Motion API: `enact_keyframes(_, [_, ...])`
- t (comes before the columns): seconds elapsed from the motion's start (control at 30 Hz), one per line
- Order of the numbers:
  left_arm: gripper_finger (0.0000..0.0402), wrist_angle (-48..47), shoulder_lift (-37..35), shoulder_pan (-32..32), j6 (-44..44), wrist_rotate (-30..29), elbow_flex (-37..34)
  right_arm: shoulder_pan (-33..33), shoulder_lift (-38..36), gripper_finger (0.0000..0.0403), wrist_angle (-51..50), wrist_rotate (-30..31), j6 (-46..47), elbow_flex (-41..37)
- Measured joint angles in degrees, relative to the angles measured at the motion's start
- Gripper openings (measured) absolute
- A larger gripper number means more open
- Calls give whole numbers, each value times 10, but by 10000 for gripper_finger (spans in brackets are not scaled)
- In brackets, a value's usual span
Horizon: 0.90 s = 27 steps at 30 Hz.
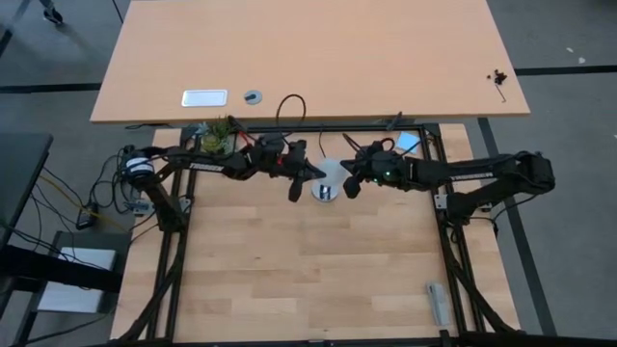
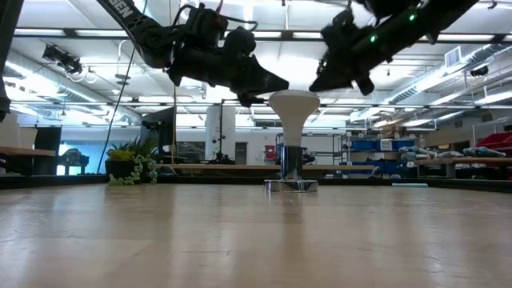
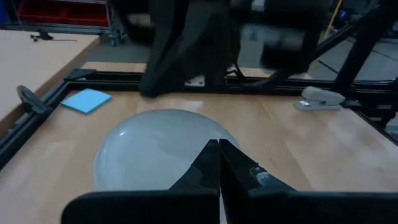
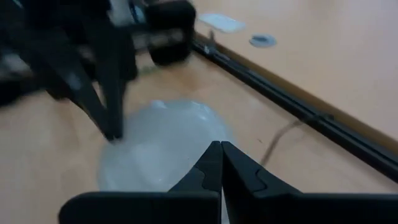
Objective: Screw lightbulb
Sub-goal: Remove the white lightbulb from the desk lamp
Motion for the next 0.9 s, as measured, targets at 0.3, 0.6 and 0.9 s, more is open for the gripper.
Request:
enact_keyframes(0.3, [0,-22,-39,1,4,-48,-3,53,-26,12,-6,-11,18,2])
enact_keyframes(0.6, [0,-40,-59,8,5,-151,-2,59,19,11,12,-15,20,2])
enact_keyframes(0.9, [0,-87,-44,17,6,-150,-1,44,23,11,7,-21,16,3])
